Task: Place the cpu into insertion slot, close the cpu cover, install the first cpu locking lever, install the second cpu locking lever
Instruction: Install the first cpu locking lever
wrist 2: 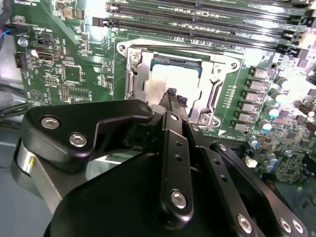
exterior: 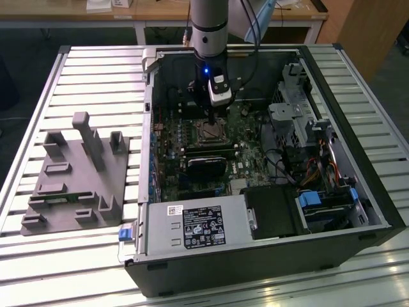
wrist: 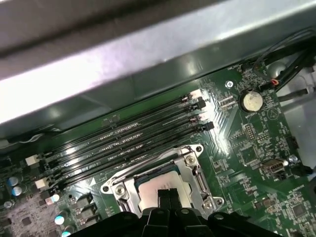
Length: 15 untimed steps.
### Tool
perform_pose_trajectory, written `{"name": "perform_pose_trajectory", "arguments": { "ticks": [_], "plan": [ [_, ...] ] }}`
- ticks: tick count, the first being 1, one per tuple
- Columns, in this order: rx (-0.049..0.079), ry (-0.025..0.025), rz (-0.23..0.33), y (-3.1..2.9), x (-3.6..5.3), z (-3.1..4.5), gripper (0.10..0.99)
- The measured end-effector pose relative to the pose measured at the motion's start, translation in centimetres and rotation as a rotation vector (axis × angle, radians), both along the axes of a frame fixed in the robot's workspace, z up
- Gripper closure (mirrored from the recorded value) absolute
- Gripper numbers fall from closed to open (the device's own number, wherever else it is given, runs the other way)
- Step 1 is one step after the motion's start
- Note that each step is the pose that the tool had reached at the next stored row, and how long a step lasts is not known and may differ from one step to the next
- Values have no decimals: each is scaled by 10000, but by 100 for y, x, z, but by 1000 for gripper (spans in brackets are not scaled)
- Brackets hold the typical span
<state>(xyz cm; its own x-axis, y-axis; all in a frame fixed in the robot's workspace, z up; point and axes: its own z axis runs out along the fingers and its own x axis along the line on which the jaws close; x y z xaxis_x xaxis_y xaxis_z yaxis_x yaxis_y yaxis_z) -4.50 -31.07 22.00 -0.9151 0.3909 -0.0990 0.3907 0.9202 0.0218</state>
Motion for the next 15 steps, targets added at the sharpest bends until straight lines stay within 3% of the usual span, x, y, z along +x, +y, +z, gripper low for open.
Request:
{"name": "perform_pose_trajectory", "arguments": {
  "ticks": [15],
  "plan": [
    [0,0,0,-56,0,207,980]
  ]
}}
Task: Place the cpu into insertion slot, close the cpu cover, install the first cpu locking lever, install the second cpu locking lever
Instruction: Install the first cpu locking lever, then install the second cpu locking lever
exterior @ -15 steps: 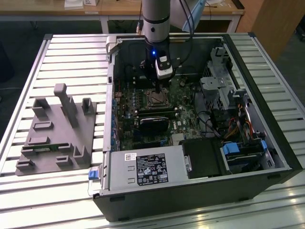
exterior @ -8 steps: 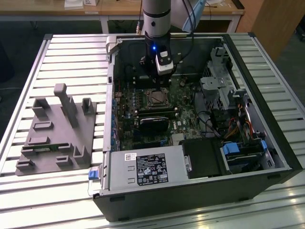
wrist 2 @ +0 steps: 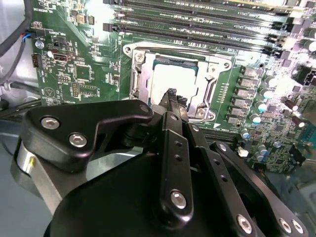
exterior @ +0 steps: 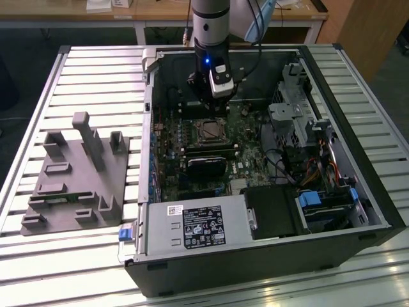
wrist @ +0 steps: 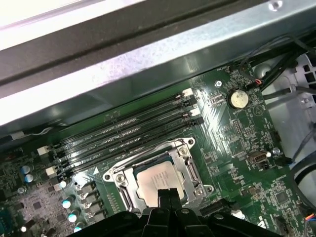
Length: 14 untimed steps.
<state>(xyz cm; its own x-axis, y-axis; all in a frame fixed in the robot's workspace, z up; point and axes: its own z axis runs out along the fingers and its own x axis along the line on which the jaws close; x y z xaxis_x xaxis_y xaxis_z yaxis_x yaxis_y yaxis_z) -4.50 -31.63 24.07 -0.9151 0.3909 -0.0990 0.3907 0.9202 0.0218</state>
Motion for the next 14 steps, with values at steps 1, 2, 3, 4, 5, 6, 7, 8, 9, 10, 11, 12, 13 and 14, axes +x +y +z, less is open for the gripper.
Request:
{"name": "perform_pose_trajectory", "arguments": {
  "ticks": [1,2,3,4,5,6,7,8,9,10,11,12,13,14],
  "plan": [
    [-1,0,0,-5,0,8,980],
    [0,0,0,-9,0,15,980],
    [-1,1,0,-12,0,22,980],
    [-1,0,-1,-13,0,24,980],
    [0,-1,-1,-12,0,24,980],
    [1,-1,-1,-12,0,24,980],
    [0,0,0,-13,0,27,980],
    [0,0,0,-14,0,29,980],
    [0,0,0,-14,0,29,980],
    [0,0,0,-14,0,29,980],
    [0,0,0,-14,0,29,980],
    [0,0,0,-14,0,29,980],
    [1,0,0,-14,0,29,980],
    [0,0,0,-14,0,29,980]
  ]
}}
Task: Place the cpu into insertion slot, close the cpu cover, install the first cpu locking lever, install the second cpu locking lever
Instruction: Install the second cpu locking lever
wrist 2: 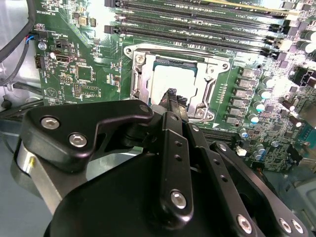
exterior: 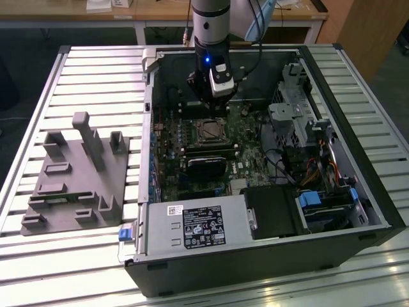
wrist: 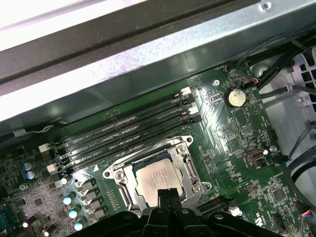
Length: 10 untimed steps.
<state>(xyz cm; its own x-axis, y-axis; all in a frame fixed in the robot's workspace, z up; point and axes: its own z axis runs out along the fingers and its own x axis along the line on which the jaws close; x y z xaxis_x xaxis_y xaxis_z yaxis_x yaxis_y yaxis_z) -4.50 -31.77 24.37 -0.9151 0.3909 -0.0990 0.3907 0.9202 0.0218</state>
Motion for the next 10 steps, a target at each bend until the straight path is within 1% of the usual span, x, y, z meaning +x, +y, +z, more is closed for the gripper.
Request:
{"name": "perform_pose_trajectory", "arguments": {
  "ticks": [3,5,10],
  "plan": [
    [-4,3,2,-6,0,2,980],
    [0,0,0,-20,0,0,980],
    [0,0,0,-91,0,-1,980]
  ]
}}
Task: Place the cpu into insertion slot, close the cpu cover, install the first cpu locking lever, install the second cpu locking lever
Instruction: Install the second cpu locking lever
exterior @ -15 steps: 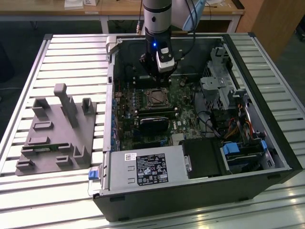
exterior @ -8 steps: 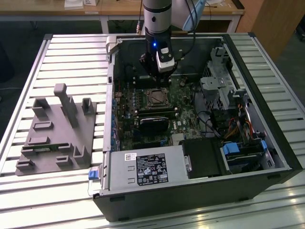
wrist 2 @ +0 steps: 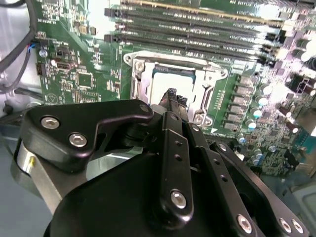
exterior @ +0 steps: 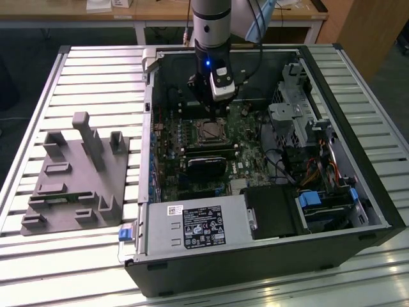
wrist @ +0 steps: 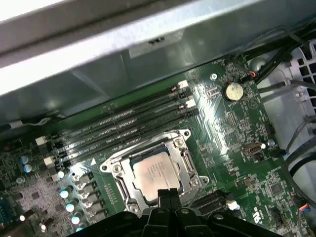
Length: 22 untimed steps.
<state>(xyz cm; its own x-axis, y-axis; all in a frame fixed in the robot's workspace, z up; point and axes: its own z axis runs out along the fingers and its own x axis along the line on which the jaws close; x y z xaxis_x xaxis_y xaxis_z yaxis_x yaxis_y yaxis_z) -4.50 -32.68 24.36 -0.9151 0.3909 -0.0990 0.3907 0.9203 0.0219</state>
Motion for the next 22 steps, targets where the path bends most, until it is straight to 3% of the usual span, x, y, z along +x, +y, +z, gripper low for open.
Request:
{"name": "perform_pose_trajectory", "arguments": {
  "ticks": [15,22],
  "plan": [
    [0,0,24,-236,0,-10,980],
    [0,0,211,-315,0,-30,980]
  ]
}}
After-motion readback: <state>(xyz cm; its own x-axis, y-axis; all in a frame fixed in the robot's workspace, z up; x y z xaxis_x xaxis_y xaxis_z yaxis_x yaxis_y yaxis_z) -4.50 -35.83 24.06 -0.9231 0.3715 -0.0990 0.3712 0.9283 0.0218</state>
